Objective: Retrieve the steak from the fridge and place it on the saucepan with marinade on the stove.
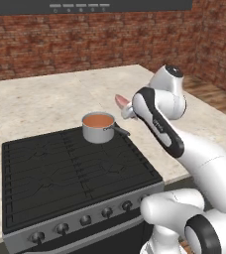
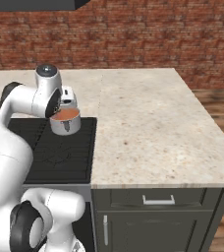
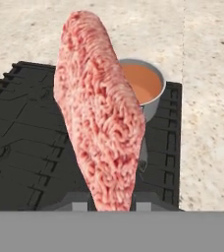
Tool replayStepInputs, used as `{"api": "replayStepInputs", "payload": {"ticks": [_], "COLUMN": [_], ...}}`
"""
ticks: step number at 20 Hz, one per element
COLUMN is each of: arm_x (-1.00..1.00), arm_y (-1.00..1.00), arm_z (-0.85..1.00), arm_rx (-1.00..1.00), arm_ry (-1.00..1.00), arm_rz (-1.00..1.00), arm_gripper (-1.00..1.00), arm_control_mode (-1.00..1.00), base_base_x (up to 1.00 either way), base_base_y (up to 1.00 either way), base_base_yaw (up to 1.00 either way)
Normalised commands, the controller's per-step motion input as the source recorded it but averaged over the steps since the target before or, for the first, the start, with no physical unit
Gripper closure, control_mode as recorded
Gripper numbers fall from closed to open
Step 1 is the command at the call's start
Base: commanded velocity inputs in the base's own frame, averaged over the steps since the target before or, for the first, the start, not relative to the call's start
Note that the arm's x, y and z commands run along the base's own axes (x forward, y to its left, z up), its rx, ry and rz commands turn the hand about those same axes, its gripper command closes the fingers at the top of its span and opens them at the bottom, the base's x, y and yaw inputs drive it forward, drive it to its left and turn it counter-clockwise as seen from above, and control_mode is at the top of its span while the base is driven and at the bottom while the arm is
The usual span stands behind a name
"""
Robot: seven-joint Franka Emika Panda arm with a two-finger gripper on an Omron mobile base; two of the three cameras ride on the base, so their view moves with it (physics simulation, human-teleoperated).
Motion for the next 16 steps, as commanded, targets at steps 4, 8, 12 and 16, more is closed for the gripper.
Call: {"api": "replayStepInputs", "payload": {"ticks": [4,8,12,16], "arm_x": [0.65,0.52,0.53,0.52], "arm_y": [0.45,0.33,0.24,0.11], "arm_z": [-0.05,-0.04,-0.03,-0.16], "arm_rx": [-0.04,-0.05,-0.05,-0.03], "arm_ry": [0.06,0.22,0.28,0.29], "arm_rz": [-0.06,-0.04,-0.02,0.0], "arm_gripper": [1.0,1.0,1.0,1.0], "arm_control_mode": [-1.0,-1.0,-1.0,-1.0], "base_base_x": [0.0,0.0,0.0,0.0], "base_base_y": [0.0,0.0,0.0,0.0], "base_base_yaw": [0.0,0.0,0.0,0.0]}}
